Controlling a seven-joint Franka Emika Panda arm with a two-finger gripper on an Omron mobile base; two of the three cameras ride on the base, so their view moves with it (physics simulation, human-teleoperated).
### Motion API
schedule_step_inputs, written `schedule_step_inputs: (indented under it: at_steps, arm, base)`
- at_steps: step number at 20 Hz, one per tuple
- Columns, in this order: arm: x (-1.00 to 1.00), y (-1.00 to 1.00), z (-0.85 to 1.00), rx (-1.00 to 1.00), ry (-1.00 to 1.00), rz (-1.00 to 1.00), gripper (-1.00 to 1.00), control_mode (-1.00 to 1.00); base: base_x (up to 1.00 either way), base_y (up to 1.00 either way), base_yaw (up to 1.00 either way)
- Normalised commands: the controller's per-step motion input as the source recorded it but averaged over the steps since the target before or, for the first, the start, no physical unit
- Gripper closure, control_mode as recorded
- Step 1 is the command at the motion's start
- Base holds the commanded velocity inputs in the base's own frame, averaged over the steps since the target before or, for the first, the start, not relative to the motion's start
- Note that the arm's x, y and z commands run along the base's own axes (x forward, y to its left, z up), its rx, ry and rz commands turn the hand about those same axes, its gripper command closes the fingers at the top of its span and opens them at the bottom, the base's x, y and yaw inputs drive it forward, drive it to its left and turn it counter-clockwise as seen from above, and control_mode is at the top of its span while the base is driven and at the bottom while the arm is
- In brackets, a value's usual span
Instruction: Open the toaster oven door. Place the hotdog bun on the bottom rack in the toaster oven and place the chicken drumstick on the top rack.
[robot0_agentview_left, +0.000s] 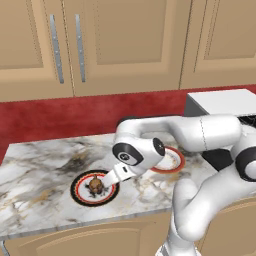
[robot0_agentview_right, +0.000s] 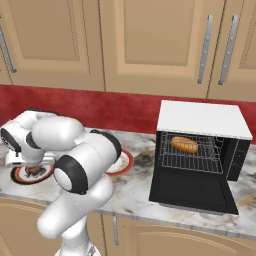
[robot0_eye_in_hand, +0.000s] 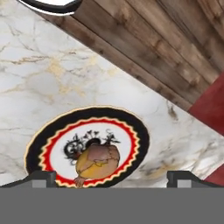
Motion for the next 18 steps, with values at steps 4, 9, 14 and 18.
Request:
schedule_step_inputs:
  at_steps: [4,9,14,18]
  arm:
    - [-0.07,0.51,0.61,-0.17,0.31,0.0,-1.0,-1.0]
    - [-0.02,0.54,0.5,-0.22,0.38,-0.05,-1.0,-1.0]
    - [0.0,0.46,0.41,-0.2,0.5,-0.22,-1.0,-1.0]
    - [0.03,0.37,0.4,-0.19,0.43,-0.3,-1.0,-1.0]
  base:
    - [0.0,0.0,0.0]
    - [0.0,0.0,0.0]
    - [0.0,0.0,0.0]
    - [0.0,0.0,0.0]
